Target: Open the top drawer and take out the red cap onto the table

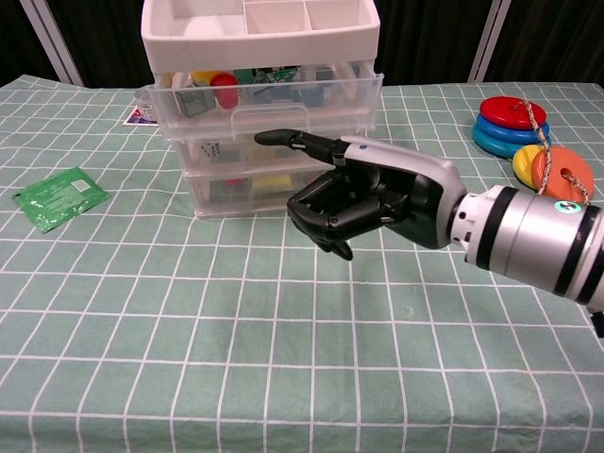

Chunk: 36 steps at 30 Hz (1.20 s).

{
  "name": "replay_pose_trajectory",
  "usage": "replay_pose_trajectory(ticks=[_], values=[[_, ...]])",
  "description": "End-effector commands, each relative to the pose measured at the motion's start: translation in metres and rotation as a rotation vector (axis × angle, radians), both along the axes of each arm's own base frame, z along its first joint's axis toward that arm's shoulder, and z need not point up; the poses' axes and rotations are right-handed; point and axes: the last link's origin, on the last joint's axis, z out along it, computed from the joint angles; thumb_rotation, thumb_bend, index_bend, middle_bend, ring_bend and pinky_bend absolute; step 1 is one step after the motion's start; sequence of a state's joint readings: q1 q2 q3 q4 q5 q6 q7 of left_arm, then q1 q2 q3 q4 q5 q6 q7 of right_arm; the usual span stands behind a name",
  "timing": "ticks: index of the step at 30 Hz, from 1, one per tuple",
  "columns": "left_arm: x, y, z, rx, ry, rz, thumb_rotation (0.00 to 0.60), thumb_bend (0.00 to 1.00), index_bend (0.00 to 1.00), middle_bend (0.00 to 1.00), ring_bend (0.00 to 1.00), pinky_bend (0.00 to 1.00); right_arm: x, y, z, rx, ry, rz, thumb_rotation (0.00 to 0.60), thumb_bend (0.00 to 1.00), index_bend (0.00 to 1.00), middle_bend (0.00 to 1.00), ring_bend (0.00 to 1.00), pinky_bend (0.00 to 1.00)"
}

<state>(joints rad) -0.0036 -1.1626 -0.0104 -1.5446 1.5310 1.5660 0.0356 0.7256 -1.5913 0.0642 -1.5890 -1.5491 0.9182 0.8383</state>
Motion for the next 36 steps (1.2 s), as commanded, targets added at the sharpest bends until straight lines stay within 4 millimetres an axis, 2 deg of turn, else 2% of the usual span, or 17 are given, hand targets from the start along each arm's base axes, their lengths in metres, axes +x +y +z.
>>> replay_pose_trajectory(ticks=[1, 4, 8, 12, 18, 22, 28, 36], values=[[0.0, 0.0, 0.0, 0.001, -0.001, 0.0, 0.6, 0.05, 0.27, 0.21, 0.19, 0.2, 0.002, 0.012, 0.046, -0.212, 0.109, 0.133, 0.6, 0.49, 0.0, 0.73, 0.67, 0.77], [0.001, 0.0, 0.0, 0.0, 0.0, -0.002, 0.6, 0.05, 0.27, 0.2, 0.19, 0.2, 0.009, 0.005, 0.064, -0.284, 0.145, 0.135, 0.6, 0.49, 0.01, 0.75, 0.7, 0.79], [0.002, 0.0, 0.0, 0.0, -0.001, -0.007, 0.6, 0.05, 0.27, 0.2, 0.19, 0.2, 0.016, -0.009, 0.073, -0.295, 0.2, 0.118, 0.6, 0.49, 0.02, 0.76, 0.71, 0.81], [0.003, 0.001, -0.001, -0.003, 0.001, -0.003, 0.6, 0.05, 0.27, 0.2, 0.19, 0.2, 0.02, -0.024, 0.07, -0.285, 0.251, 0.095, 0.6, 0.49, 0.04, 0.76, 0.71, 0.81], [0.002, 0.0, -0.001, -0.006, 0.002, 0.004, 0.6, 0.05, 0.27, 0.2, 0.19, 0.2, 0.022, -0.036, 0.061, -0.247, 0.293, 0.076, 0.6, 0.49, 0.07, 0.76, 0.71, 0.82], [0.002, 0.0, -0.001, -0.006, 0.003, 0.005, 0.6, 0.05, 0.27, 0.2, 0.19, 0.2, 0.023, -0.04, 0.057, -0.247, 0.316, 0.072, 0.6, 0.49, 0.14, 0.77, 0.71, 0.82], [0.001, 0.0, 0.0, -0.005, 0.004, 0.011, 0.6, 0.05, 0.27, 0.2, 0.19, 0.2, 0.021, -0.036, 0.057, -0.233, 0.32, 0.064, 0.6, 0.49, 0.25, 0.78, 0.72, 0.83], [0.001, 0.0, 0.0, -0.004, 0.003, 0.011, 0.6, 0.05, 0.27, 0.2, 0.19, 0.2, 0.012, -0.011, 0.064, -0.213, 0.304, 0.089, 0.6, 0.49, 0.25, 0.78, 0.72, 0.83]])
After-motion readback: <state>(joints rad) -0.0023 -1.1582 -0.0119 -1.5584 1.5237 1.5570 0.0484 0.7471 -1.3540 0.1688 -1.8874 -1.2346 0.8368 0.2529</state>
